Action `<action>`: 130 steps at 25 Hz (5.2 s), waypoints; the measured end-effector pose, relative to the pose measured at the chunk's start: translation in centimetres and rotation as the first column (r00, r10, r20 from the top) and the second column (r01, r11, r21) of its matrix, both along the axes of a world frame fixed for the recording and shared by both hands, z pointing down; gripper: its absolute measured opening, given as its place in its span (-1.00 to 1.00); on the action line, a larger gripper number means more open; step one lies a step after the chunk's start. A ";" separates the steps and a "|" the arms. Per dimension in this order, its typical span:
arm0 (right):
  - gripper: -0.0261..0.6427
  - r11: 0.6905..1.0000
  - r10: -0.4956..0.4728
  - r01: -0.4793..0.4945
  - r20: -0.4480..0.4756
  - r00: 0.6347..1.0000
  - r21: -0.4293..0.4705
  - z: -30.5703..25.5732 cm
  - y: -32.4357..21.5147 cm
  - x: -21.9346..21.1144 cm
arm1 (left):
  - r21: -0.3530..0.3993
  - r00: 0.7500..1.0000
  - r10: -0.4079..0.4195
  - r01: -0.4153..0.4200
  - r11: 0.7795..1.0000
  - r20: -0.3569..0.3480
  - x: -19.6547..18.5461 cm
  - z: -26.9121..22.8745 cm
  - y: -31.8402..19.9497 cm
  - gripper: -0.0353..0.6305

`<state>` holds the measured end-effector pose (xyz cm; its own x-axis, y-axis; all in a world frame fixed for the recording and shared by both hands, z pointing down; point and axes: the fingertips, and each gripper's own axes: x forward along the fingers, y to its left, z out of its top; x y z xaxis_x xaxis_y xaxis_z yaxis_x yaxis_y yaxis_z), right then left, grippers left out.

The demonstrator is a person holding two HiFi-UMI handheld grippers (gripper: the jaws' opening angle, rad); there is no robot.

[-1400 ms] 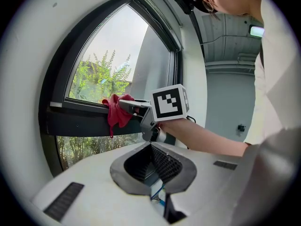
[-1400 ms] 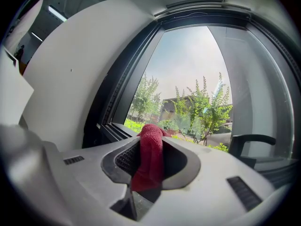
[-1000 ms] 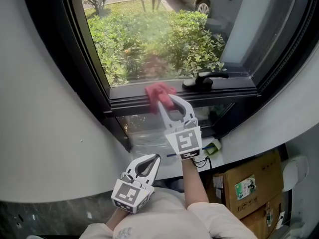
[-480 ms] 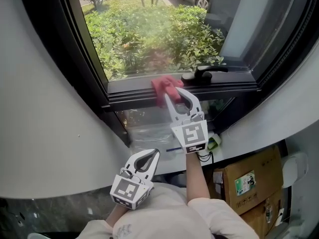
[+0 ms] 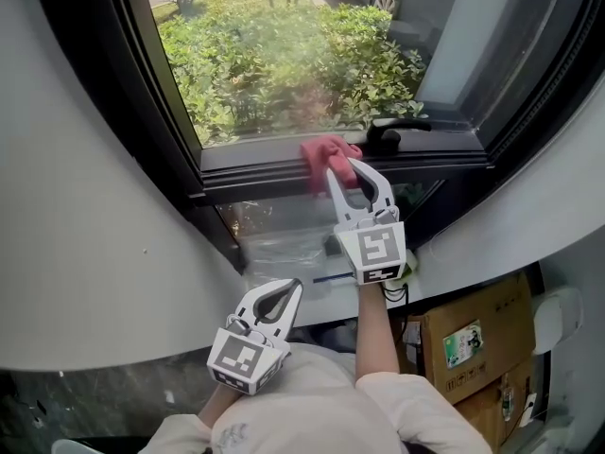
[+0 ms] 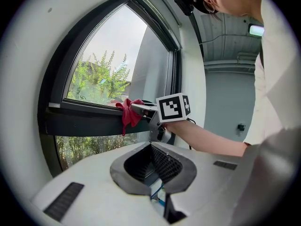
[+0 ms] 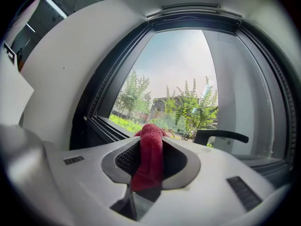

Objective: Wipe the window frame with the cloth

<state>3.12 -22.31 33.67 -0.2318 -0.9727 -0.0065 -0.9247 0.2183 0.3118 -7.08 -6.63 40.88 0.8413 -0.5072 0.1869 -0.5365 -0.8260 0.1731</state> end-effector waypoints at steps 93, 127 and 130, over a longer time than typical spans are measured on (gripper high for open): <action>-0.62 0.550 0.701 -0.505 -0.039 0.712 0.666 -34.6 7.9 38.5 | -0.001 0.997 0.006 -0.006 1.000 -0.073 14.3 -1.3 -5.0 -0.87; -0.62 0.619 0.671 -0.525 -0.046 0.740 0.584 -28.8 7.1 38.2 | -0.033 0.994 -0.042 0.039 0.999 -0.099 10.7 -1.2 -3.0 -0.87; -0.62 0.619 0.673 -0.527 -0.047 0.739 0.583 -28.2 7.1 38.2 | -0.030 0.993 -0.052 0.049 0.998 -0.105 10.3 -1.7 -3.0 -0.87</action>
<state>41.35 -15.17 5.45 0.3384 -0.7551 -0.5615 -0.6668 -0.6135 0.4232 3.23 -9.68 39.23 0.8306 -0.5454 0.1125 -0.5547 -0.7927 0.2527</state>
